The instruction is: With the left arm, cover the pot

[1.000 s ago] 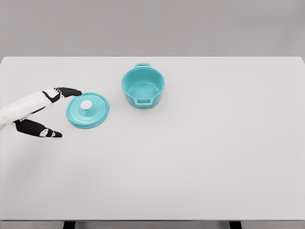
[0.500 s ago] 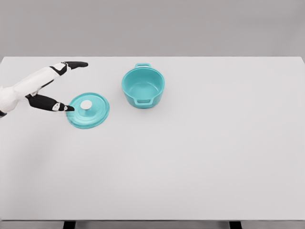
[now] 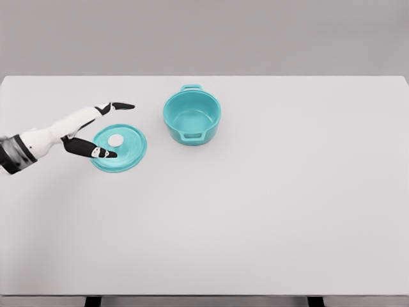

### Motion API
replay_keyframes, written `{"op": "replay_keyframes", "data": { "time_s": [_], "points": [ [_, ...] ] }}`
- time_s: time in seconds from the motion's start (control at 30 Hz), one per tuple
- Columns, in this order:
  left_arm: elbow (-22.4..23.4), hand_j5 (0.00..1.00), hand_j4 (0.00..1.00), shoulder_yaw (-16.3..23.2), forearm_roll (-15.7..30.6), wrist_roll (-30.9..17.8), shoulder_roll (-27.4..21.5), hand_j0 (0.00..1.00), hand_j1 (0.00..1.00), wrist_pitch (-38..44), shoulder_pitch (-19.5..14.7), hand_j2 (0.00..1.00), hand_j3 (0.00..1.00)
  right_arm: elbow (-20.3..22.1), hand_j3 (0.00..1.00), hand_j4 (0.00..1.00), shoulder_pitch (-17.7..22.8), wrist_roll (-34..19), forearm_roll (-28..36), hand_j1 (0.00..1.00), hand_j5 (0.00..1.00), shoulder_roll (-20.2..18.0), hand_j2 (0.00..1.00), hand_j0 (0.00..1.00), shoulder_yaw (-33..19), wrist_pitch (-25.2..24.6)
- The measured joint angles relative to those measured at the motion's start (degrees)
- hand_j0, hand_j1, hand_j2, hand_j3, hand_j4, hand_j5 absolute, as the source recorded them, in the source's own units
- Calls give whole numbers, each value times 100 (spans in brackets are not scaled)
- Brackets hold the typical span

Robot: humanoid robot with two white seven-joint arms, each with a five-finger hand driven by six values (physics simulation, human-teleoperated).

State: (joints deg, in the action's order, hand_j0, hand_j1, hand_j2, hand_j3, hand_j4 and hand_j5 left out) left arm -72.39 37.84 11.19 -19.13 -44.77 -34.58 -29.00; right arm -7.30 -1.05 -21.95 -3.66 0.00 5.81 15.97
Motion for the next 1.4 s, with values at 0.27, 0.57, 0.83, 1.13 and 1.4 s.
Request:
{"op": "replay_keyframes", "data": {
  "time_s": [0.27, 0.57, 0.83, 1.13, 1.4],
  "points": [
    [513, 80, 80, 99, -145, -1, 186, 80, 80, 9, -114, 80, 80, 0, 100, 100, 0, 0, 0, 100, 100, 0, 100, 100, 0, 0],
    [757, 79, 79, 247, -178, 7, 224, 79, 79, 22, -211, 79, 79, 0, 100, 100, 0, 0, 0, 100, 100, 0, 100, 100, 0, 0],
    [842, 79, 79, 261, -258, 25, 261, 79, 79, 148, -264, 79, 79, 0, 100, 100, 9, 0, 0, 100, 100, 0, 100, 100, 0, 0],
    [969, 78, 78, 272, -345, 12, 312, 78, 78, 296, -281, 78, 78, 0, 100, 100, 0, 0, 0, 100, 100, 0, 100, 100, 0, 0],
    [1125, 78, 78, 478, -341, 4, 428, 78, 78, 320, -404, 78, 78, 0, 100, 100, 0, 0, 0, 100, 100, 0, 100, 100, 0, 0]
  ]
}}
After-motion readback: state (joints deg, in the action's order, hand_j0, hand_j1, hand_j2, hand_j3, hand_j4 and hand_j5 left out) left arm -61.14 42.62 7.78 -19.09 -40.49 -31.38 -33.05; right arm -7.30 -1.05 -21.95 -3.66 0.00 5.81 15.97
